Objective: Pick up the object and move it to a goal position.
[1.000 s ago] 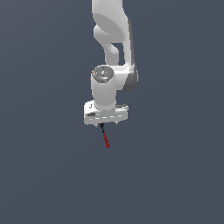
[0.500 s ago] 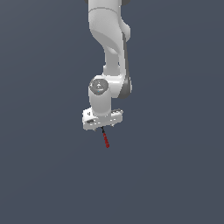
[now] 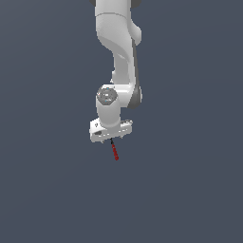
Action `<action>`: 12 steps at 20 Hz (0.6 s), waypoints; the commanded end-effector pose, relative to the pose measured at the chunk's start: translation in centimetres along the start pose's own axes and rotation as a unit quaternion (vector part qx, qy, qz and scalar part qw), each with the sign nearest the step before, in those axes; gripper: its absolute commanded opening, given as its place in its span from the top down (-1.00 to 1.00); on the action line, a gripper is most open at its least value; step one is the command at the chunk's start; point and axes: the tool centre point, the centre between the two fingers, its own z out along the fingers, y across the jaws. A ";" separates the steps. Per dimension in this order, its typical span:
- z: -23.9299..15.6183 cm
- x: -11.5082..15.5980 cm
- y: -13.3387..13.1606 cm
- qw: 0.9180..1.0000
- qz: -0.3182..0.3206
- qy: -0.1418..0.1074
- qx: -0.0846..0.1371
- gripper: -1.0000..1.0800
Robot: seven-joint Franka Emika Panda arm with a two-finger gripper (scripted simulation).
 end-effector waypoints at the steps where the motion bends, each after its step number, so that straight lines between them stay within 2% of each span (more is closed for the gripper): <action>1: 0.8 -0.1 0.0 1.000 0.000 0.000 0.000 -0.92; 12: 4.6 -0.1 0.0 1.000 -0.002 0.000 0.000 -0.92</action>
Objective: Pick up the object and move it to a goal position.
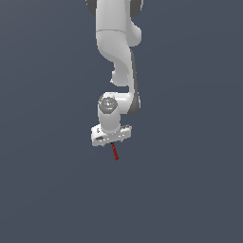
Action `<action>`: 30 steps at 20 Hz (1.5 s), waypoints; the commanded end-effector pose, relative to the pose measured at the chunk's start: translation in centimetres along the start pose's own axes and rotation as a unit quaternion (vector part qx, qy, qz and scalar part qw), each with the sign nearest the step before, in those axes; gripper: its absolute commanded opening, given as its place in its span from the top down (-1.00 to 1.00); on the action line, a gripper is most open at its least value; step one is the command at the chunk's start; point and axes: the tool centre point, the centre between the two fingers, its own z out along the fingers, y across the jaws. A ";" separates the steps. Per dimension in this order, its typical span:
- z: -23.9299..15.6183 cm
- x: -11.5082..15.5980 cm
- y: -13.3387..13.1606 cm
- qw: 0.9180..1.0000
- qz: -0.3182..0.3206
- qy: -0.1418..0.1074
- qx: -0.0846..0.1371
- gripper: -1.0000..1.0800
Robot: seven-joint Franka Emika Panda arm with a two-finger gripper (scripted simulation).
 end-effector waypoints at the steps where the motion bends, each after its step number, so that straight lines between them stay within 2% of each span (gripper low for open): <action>1: 0.3 0.1 0.0 1.000 -0.001 0.000 0.000 -0.92; 2: 0.3 0.1 0.0 1.000 -0.001 0.000 0.000 1.00; 18: -0.8 0.8 -0.2 1.000 -0.002 0.001 0.000 1.00; 24: -3.1 2.8 -0.3 1.000 -0.002 0.001 0.000 1.00; 30: -6.5 5.9 -0.3 1.000 -0.002 0.001 0.000 1.00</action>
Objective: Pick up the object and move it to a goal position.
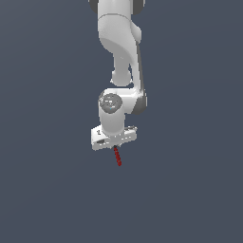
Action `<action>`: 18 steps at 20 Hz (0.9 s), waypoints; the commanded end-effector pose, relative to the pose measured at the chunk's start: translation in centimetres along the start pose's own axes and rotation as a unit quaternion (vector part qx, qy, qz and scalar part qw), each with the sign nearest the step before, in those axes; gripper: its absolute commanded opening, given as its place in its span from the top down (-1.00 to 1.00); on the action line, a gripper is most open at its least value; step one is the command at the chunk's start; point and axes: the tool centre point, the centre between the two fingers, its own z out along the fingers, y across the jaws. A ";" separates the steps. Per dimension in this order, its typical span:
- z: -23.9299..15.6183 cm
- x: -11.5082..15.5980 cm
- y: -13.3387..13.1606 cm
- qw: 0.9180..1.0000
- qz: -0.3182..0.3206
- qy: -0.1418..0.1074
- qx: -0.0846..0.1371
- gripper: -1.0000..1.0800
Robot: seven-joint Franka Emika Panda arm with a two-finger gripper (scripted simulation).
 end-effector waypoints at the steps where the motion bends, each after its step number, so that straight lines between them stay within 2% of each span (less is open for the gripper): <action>1: -1.6 1.4 0.0 1.000 0.000 0.000 0.000 1.00; 9: -5.9 5.4 0.0 1.000 0.001 0.000 0.000 1.00; 18: -7.8 7.4 0.1 1.000 0.001 0.000 0.000 1.00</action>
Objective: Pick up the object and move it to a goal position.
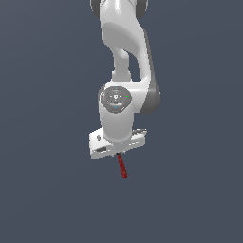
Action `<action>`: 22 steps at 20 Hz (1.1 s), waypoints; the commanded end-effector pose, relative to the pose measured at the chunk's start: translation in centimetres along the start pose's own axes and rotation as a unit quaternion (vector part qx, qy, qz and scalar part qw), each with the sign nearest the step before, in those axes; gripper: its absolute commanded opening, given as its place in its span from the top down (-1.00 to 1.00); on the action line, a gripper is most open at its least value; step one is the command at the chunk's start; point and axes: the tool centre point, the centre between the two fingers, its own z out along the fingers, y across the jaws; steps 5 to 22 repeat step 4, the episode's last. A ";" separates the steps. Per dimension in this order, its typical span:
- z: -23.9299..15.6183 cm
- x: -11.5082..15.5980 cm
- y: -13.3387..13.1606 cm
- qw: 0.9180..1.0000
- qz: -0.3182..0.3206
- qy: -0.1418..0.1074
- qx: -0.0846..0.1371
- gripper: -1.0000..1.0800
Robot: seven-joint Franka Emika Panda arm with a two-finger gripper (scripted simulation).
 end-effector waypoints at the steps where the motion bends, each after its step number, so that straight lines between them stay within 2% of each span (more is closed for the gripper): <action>1: -0.3 0.3 0.0 1.000 0.000 0.000 0.000 1.00; 22: -0.4 0.4 0.0 1.000 0.000 0.000 0.000 1.00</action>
